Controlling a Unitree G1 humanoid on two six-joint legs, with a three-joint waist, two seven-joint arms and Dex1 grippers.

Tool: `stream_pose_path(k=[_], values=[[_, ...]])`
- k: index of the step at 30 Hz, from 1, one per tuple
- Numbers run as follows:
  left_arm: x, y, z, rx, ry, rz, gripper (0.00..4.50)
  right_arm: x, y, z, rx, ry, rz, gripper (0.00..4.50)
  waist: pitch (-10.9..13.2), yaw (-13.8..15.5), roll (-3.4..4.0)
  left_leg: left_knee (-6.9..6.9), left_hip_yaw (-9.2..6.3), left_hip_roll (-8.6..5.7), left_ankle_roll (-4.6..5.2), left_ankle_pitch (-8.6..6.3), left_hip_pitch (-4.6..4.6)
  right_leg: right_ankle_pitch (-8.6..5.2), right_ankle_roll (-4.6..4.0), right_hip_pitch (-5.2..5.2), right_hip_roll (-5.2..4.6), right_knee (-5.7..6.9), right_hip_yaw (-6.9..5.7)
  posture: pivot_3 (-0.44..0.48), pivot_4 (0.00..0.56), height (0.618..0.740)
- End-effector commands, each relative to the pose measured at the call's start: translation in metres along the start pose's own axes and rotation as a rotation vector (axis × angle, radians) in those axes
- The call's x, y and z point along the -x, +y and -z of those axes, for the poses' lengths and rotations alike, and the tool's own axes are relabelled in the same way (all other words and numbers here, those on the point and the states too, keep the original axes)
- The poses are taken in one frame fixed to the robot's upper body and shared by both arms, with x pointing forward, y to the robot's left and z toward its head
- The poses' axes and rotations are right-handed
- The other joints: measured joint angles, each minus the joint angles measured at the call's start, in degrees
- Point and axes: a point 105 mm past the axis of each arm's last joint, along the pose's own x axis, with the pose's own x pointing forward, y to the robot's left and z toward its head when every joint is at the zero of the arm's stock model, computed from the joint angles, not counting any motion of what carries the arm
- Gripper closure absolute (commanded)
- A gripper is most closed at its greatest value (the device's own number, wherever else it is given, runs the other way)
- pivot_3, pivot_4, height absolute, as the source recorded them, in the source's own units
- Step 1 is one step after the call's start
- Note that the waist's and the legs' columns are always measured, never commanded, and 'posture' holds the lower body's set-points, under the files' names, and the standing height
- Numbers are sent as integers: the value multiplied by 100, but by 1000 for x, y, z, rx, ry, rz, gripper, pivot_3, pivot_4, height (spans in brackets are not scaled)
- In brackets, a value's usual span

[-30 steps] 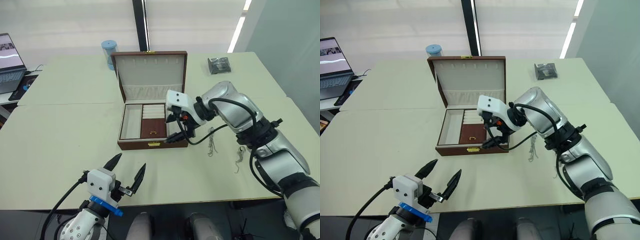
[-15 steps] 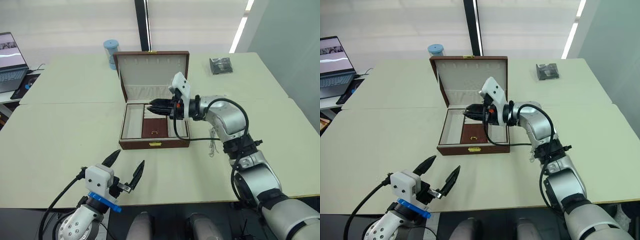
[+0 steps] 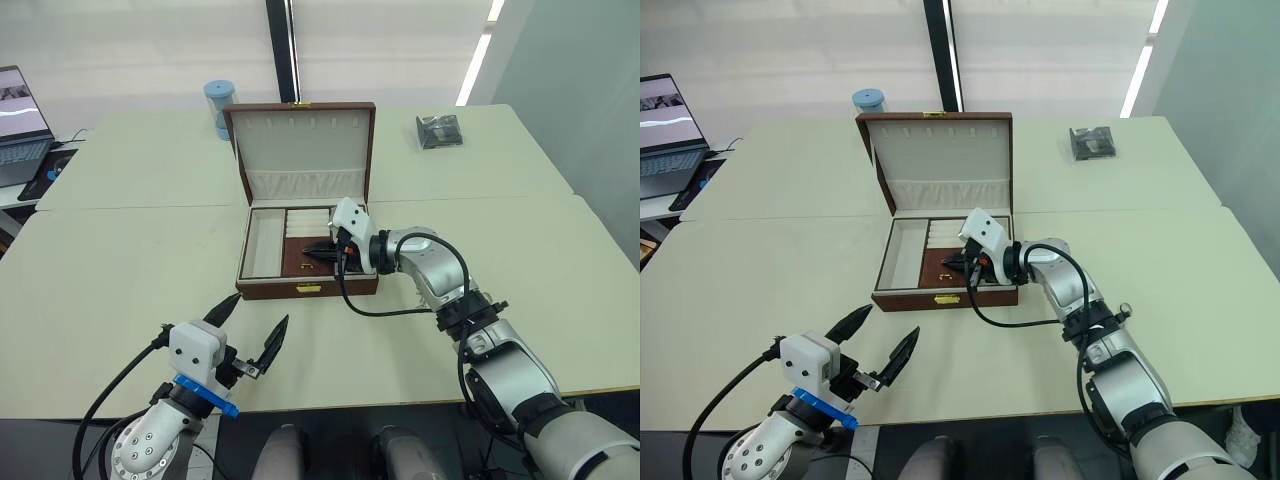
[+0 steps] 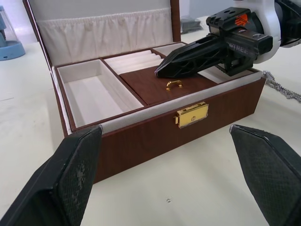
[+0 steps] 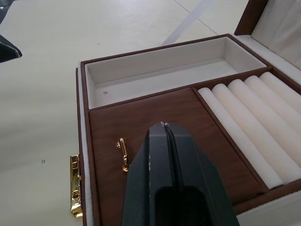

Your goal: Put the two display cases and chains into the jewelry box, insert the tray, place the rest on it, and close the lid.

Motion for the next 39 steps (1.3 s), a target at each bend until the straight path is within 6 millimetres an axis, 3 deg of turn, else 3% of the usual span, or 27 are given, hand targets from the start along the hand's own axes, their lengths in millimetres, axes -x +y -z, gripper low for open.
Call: stream_pose_path(k=[1,3,7,11,17,20,25,32,39], values=[[1,1,-5,-4,-15,6,0,0,-2,1,-1,7,1,4484,0,0,0,0,1,0,0,0,1,0,0,2,0,0,1,0,150,740],[0,1,-5,-3,-14,12,0,2,-1,-8,-27,-48,-13,4484,0,0,0,0,1,-1,0,0,2,0,0,3,-1,0,1,0,150,740],[1,6,-7,-11,-11,20,0,18,-1,-49,-82,-231,-33,4484,0,3,0,0,0,0,0,0,-1,0,0,0,0,1,1,0,150,740],[0,21,-11,-19,-13,17,0,45,-8,-62,-27,-304,45,4484,0,5,0,-1,-3,1,0,0,-7,0,0,-3,0,-2,-3,0,150,740],[-6,64,-13,8,72,24,0,103,-39,-38,-36,-277,293,4484,-2,37,-3,4,-12,-5,1,1,-5,0,0,3,-2,-1,-9,0,150,740],[-8,87,-16,2,103,25,0,133,-49,-17,-71,-221,390,3958,-2,24,-3,2,-9,-5,1,1,-7,0,0,-1,-1,0,-6,0,150,740],[-2,123,-15,-13,154,-1,0,175,-40,18,-129,-113,474,2429,-1,3,-3,-5,-3,0,1,1,-12,-1,1,-5,2,-11,-1,0,150,740],[8,169,-9,-46,248,-61,0,223,-27,50,-120,-12,518,175,-1,2,-3,-2,3,-1,1,1,-5,-1,1,-4,1,-2,1,0,150,740],[21,197,-16,-88,279,-113,0,263,-25,79,-117,77,616,30,-1,3,-4,-4,7,-1,1,1,-5,-1,1,-4,0,-6,2,0,150,740]])
